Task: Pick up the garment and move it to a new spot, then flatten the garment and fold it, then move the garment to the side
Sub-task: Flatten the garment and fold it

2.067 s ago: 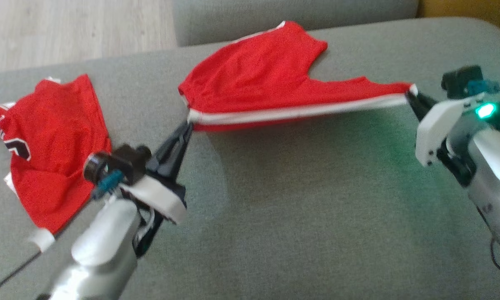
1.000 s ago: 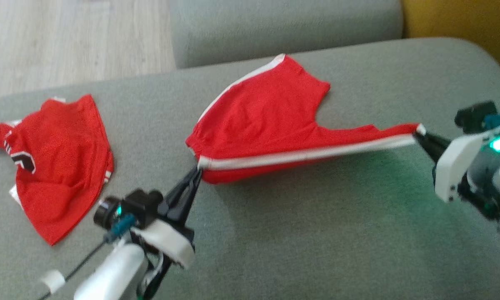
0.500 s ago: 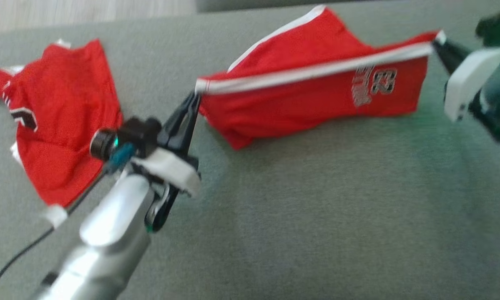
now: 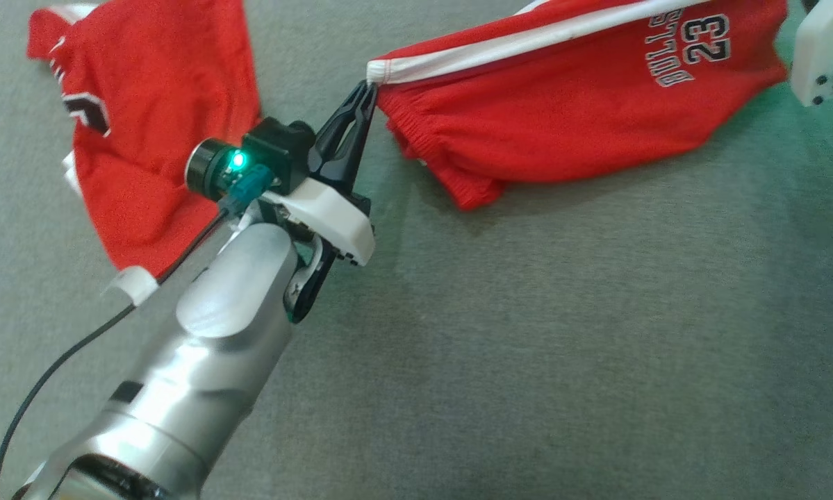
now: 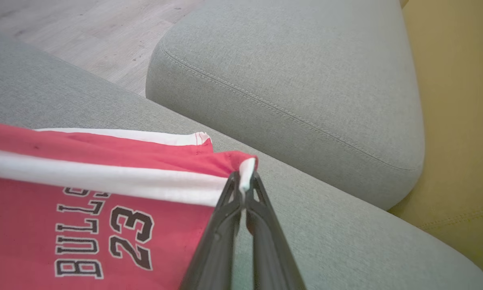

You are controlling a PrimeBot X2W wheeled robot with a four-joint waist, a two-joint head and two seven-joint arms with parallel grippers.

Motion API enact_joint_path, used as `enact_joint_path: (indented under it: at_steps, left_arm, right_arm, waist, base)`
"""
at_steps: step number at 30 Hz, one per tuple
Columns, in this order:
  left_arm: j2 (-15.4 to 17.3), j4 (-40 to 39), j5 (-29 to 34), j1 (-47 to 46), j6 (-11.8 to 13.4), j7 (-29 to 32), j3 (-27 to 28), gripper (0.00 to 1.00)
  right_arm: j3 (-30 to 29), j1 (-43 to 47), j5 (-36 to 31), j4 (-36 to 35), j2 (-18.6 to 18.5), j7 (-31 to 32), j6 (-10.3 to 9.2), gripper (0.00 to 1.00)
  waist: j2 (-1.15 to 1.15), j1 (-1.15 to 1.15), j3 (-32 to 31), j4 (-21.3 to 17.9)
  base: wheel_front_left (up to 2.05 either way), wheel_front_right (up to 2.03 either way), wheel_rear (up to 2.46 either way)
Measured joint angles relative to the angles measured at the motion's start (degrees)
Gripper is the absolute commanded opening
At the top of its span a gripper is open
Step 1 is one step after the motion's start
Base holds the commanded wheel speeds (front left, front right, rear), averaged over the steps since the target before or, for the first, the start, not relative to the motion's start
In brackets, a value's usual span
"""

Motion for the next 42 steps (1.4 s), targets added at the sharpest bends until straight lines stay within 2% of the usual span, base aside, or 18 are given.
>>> enact_joint_path:
  at_steps: [11,12,13,14,15,25,31,35,39,42]
  left_arm:
    - [-3.3,6.2,0.1,-4.0,-1.1,-2.1,-0.6,0.0]
    - [-3.5,6.5,0.1,-4.4,-1.1,-2.5,-0.6,0.0]
    - [-3.7,6.8,0.1,-4.7,-1.1,-2.5,-0.7,0.29]
    - [-3.9,7.3,-0.1,-5.0,-1.1,-2.6,-0.6,0.71]
    - [-3.9,7.7,-0.2,-5.2,-1.0,-2.8,-0.6,1.0]
    - [-3.2,10.1,-1.3,-5.2,-0.4,-3.5,2.4,1.0]
    - [-0.5,1.5,0.1,-2.1,1.7,-3.7,8.3,1.0]
    - [0.6,-3.3,1.5,2.7,2.1,-3.8,11.4,1.0]
    - [1.6,-9.3,3.3,9.1,2.6,-3.8,14.9,1.0]
    - [2.1,-13.3,5.5,12.6,2.6,-3.8,16.8,1.0]
  right_arm:
    - [4.7,-4.0,-0.2,4.7,0.1,-3.2,0.0,0.0]
    - [4.9,-4.4,-0.7,5.3,0.1,-4.3,0.0,0.23]
    - [5.1,-5.1,-1.0,6.2,0.1,-4.7,0.0,1.0]
    - [5.2,-5.6,-1.2,6.9,0.2,-5.1,0.0,1.0]
    - [5.2,-6.1,-1.3,7.8,0.3,-5.5,0.0,1.0]
    - [3.3,-6.2,0.5,13.5,2.5,-13.1,0.0,1.0]
    - [-0.6,-3.0,4.3,13.3,4.6,-20.7,0.0,1.0]
    - [-2.7,0.2,4.7,11.7,5.7,-21.7,0.0,1.0]
    - [-10.2,4.9,4.7,4.7,6.0,-21.7,0.0,1.0]
    - [-17.8,9.5,2.0,-1.2,6.3,-21.9,0.0,1.0]
  waist:
    - [0.0,0.0,3.6,3.7]
    - [0.0,0.0,3.8,3.9]
    - [0.0,0.0,3.9,4.0]
    - [0.0,0.0,4.1,4.1]
    - [0.0,0.0,4.2,4.1]
    - [0.0,-0.01,1.0,2.6]
    - [0.0,-0.02,-3.3,0.6]
    - [0.0,-0.02,-5.9,-0.7]
    - [0.0,-0.02,-9.1,-2.6]
    - [0.0,-0.03,-11.2,-4.1]
  base:
    - [0.0,0.0,0.0]
    - [0.0,0.0,0.0]
    - [0.0,0.0,0.0]
    - [0.0,0.0,0.0]
    - [0.0,0.0,0.0]
    - [0.0,0.0,0.0]
    - [0.0,0.0,0.0]
    - [0.0,0.0,0.0]
    - [0.0,0.0,0.0]
    - [0.0,0.0,0.0]
